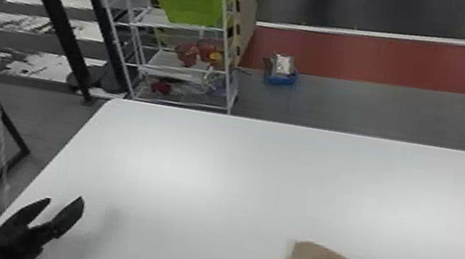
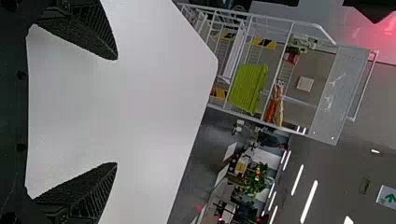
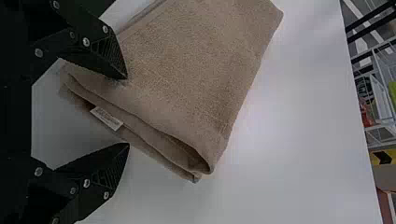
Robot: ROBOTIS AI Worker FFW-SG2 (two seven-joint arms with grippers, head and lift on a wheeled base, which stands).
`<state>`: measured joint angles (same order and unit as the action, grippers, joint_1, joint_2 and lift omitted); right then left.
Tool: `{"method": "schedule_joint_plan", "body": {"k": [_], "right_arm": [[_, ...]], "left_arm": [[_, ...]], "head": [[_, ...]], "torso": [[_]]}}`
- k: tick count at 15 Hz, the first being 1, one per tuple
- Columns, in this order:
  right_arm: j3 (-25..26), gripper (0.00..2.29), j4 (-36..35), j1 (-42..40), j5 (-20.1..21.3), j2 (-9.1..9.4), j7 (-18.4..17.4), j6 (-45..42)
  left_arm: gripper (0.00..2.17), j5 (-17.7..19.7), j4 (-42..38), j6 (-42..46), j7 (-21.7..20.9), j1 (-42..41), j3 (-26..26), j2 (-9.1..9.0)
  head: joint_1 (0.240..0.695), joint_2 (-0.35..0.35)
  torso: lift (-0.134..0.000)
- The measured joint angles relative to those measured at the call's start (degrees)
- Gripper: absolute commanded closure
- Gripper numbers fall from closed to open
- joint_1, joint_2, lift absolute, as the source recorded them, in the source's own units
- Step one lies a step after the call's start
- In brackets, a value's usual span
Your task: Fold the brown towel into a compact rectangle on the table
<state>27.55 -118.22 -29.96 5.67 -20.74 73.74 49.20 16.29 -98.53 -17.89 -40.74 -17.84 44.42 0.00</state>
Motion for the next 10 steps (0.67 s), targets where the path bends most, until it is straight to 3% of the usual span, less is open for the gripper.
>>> {"method": "schedule_joint_plan", "body": {"k": [2,5,7,10], "right_arm": [[-0.76,0.7,0.01,0.67,0.4,-0.1,0.09,0.0],[-1.87,1.42,0.02,1.4,1.51,-0.46,0.27,-0.02],[-2.46,1.42,0.09,1.78,1.59,-0.54,0.23,-0.08],[-0.99,1.42,0.14,2.55,-1.54,0.03,0.14,-0.81]], "left_arm": [[0.08,0.06,0.02,0.0,-0.15,0.0,0.39,0.0],[0.08,0.14,0.2,0.03,-0.21,0.0,1.05,0.0],[0.08,0.15,0.4,0.11,-0.28,0.0,1.18,0.0],[0.08,0.15,0.65,0.17,-0.28,0.0,1.21,0.0]], "head": [[0.695,0.252],[0.695,0.264],[0.695,0.274],[0.695,0.276]], "torso": [[-0.123],[-0.123],[-0.123],[-0.123]]}}
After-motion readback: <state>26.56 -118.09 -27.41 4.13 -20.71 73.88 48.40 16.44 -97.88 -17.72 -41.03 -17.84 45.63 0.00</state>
